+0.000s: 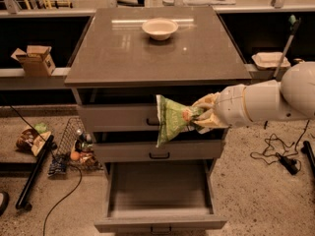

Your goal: Pick green jalapeno chip bag from bottom drawer and place on counter

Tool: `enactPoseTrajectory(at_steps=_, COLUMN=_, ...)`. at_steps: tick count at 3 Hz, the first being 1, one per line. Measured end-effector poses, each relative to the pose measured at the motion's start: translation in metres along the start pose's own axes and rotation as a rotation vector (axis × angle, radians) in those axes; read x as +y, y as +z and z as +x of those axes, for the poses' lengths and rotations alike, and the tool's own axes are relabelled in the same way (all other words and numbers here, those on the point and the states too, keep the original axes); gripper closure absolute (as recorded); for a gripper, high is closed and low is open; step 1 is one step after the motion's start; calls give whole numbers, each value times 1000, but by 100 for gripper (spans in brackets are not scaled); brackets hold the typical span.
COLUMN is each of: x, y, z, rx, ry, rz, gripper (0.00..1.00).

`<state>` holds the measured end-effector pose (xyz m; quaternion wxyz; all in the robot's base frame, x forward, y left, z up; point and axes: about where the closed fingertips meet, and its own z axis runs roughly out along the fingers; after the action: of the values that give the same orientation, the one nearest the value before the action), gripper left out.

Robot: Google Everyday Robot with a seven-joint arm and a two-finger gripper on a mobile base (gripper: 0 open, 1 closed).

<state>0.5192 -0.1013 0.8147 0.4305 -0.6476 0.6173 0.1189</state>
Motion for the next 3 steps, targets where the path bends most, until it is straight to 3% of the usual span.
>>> enactPoseTrajectory(at_steps=1, x=-41, y=1, z=-7, rx=-64, ry=36, rz=79, gripper=100)
enactPoseTrajectory(at_steps=2, x=-112, y=-3, z=-26, rx=-158, ry=106, rz=190, gripper=100)
enactPoseTrajectory(at_steps=3, x=-175, y=-7, z=-43, rx=-212, ry=172, rz=301, gripper=100)
